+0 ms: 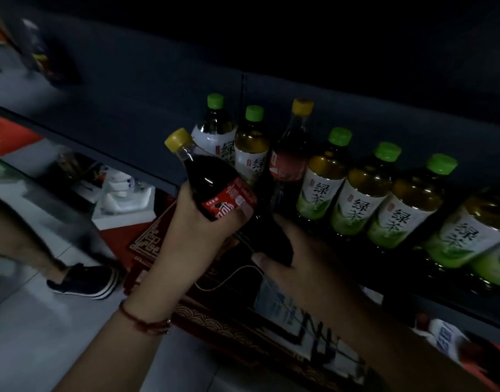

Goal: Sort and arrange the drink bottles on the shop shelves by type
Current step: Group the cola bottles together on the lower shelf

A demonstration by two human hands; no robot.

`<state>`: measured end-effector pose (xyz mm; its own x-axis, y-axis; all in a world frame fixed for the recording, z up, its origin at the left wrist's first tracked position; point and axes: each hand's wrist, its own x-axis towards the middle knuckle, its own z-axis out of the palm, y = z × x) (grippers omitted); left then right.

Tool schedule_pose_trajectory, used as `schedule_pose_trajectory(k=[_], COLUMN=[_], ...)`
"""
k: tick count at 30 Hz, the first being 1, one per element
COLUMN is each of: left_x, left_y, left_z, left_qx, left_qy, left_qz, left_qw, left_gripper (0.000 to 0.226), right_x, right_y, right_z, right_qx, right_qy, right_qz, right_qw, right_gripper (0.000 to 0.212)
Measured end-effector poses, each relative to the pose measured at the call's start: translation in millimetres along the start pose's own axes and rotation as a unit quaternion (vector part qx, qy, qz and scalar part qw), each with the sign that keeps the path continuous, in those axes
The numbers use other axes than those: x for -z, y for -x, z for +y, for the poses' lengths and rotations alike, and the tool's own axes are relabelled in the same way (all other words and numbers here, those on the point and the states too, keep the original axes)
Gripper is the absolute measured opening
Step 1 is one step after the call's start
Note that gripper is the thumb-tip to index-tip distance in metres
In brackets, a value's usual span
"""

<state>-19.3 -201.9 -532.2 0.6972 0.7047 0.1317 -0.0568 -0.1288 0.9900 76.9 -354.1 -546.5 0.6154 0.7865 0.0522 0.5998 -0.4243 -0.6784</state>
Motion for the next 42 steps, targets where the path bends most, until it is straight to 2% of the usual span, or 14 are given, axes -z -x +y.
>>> schedule_pose_trajectory(k=[3,7,9,11,15,16,20,24,27,29,33,36,42], left_x=[-4,-11,-12,-14,-20,-20,-18,-18,-18,-17,-17,-26,-63], left_y=[12,30,37,42,51,52,55,56,56,56,56,53,27], left_z=[9,25,29,35,43,43,44,46,43,39,33,35,43], left_qx=[-0.030,-0.036,-0.036,-0.040,-0.044,-0.044,-0.045,-0.048,-0.044,-0.041,-0.048,-0.056,-0.095], left_qy=[-0.042,-0.073,-0.086,-0.095,-0.108,-0.112,-0.115,-0.125,-0.134,-0.143,-0.154,-0.151,-0.171], left_qz=[-0.001,0.015,0.004,-0.001,-0.006,-0.006,-0.004,-0.029,-0.048,-0.052,-0.067,-0.078,-0.137], left_qw=[0.999,0.997,0.996,0.995,0.993,0.993,0.992,0.991,0.989,0.988,0.985,0.984,0.971], left_gripper=[0.064,0.071,0.073,0.073,0.073,0.075,0.076,0.073,0.075,0.072,0.076,0.070,0.069], right_x=[34,92,112,126,134,133,125,124,124,124,133,140,130], right_y=[7,-1,-19,-42,-73,-76,-79,-65,-43,-25,22,69,134], right_z=[-8,-20,-20,-17,-9,-8,-7,-6,-6,0,6,8,30], right_qx=[0.038,0.125,0.144,0.116,0.065,0.058,0.046,0.090,0.113,0.123,0.129,0.093,0.026], right_qy=[0.016,0.118,0.178,0.242,0.314,0.308,0.281,0.230,0.165,0.145,0.072,0.004,-0.039], right_qz=[0.002,0.140,0.176,0.147,0.028,0.024,0.084,0.113,0.096,0.083,0.105,0.072,-0.014], right_qw=[0.999,0.975,0.957,0.952,0.947,0.949,0.955,0.962,0.975,0.978,0.983,0.993,0.999], right_gripper=[0.063,0.055,0.056,0.064,0.075,0.074,0.057,0.041,0.027,0.026,0.027,0.026,0.025])
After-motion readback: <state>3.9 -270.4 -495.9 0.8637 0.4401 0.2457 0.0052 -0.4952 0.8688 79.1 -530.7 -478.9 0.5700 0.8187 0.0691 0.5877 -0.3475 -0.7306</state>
